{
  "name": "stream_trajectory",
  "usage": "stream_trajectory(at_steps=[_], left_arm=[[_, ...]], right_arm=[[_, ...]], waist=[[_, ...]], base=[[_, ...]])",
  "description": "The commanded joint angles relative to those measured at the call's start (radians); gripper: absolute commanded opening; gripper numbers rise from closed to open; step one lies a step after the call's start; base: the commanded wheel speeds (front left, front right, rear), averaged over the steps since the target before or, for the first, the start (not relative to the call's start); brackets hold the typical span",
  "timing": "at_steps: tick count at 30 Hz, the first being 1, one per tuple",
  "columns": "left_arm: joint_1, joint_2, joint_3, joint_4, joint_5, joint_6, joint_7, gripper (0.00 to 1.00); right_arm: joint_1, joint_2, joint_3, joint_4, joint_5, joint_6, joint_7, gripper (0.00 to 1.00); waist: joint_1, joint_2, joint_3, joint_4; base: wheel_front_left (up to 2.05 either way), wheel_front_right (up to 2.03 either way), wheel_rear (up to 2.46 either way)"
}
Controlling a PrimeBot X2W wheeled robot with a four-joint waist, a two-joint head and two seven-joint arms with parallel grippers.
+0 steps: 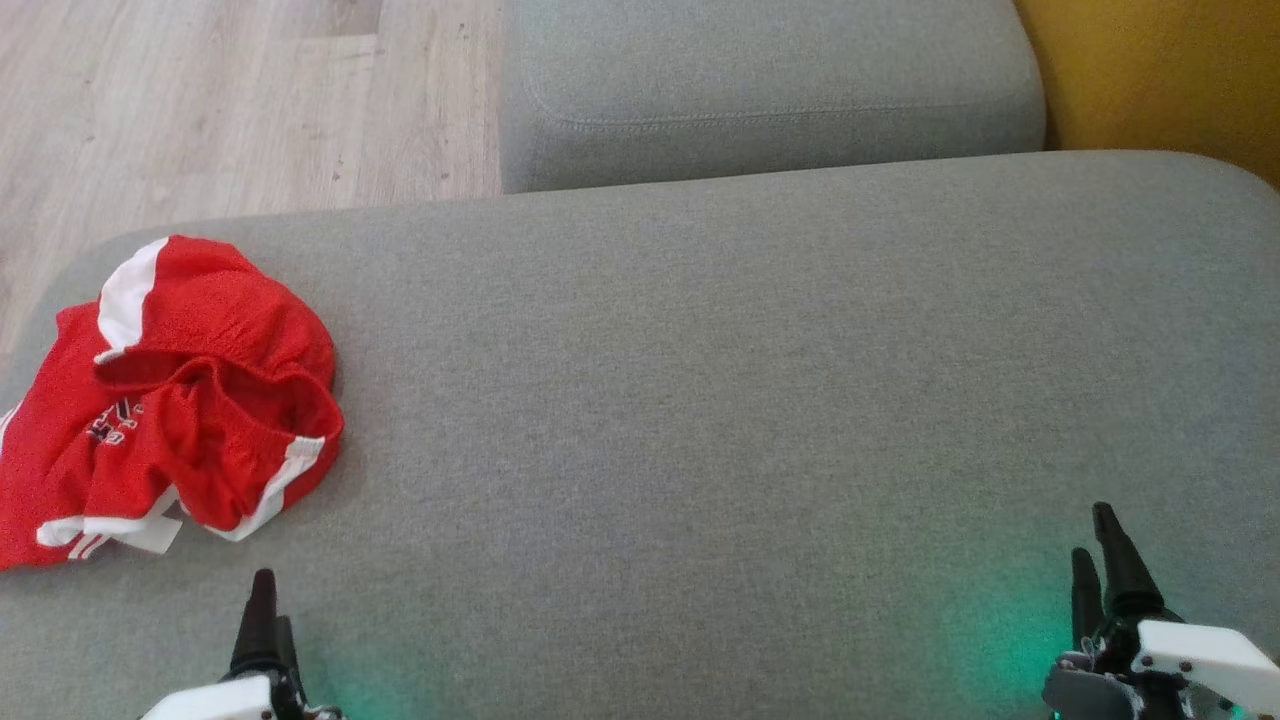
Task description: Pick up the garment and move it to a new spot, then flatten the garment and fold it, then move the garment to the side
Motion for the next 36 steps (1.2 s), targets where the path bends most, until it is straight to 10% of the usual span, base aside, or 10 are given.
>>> stream_trajectory(at_steps=[1, 36], left_arm=[[-0.042, 0.005, -0.003, -0.033, 0.016, 0.0, -0.006, 1.0], [0.006, 0.007, -0.027, -0.131, 0.465, 0.041, -0.11, 1.0]], right_arm=[[-0.047, -0.002, 0.009, -0.031, -0.008, 0.0, -0.007, 1.0], [-0.058, -0.004, 0.165, -0.074, -0.477, 0.0, -0.111, 1.0]], waist=[[0.0, 0.0, -0.001, 0.0], [0.0, 0.0, -0.049, -0.005]], base=[[0.0, 0.0, 0.0], [0.0, 0.0, 0.0]])
